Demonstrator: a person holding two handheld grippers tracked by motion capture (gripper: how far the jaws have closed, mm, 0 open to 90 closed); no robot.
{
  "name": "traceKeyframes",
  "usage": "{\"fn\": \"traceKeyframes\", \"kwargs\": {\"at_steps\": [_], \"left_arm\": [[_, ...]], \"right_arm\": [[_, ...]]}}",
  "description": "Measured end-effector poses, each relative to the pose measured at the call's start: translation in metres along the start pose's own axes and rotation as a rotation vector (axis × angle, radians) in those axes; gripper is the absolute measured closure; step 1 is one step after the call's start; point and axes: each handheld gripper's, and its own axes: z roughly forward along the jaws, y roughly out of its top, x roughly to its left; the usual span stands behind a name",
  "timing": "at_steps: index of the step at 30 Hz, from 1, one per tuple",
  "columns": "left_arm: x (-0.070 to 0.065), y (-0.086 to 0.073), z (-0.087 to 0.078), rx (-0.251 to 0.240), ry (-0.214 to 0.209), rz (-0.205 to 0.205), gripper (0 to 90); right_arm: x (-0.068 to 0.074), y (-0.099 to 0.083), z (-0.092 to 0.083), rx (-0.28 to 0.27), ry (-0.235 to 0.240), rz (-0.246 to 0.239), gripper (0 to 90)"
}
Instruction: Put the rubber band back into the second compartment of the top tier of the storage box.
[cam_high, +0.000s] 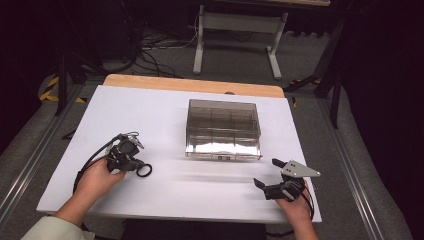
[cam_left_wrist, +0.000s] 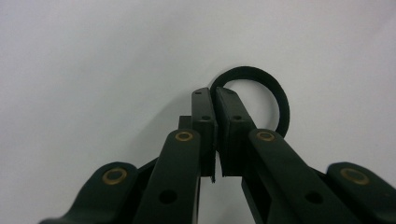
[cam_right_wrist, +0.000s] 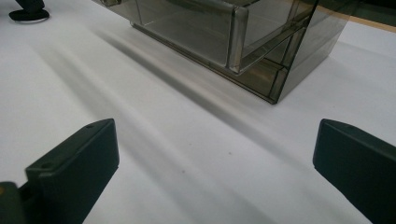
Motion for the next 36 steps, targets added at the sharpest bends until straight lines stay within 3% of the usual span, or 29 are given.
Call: {"fn": "traceKeyframes", "kwargs": {"at_steps": [5,16,36], "left_arm": [[0.0,-0.001,-0.007,-0.038,-0.007,-0.002,87.2],[-0.005,0.004,-0.04,-0.218,-0.006,0.019,87.3],[-0.011,0.013,-0.057,-0.283,0.001,0.046,87.3]], "right_arm": [[0.0,0.0,0.0,0.0,0.0,0.0,1.0],[0.0,0.0,0.0,0.0,0.0,0.001,1.0],[0.0,0.0,0.0,0.0,0.0,0.003,1.0]]}}
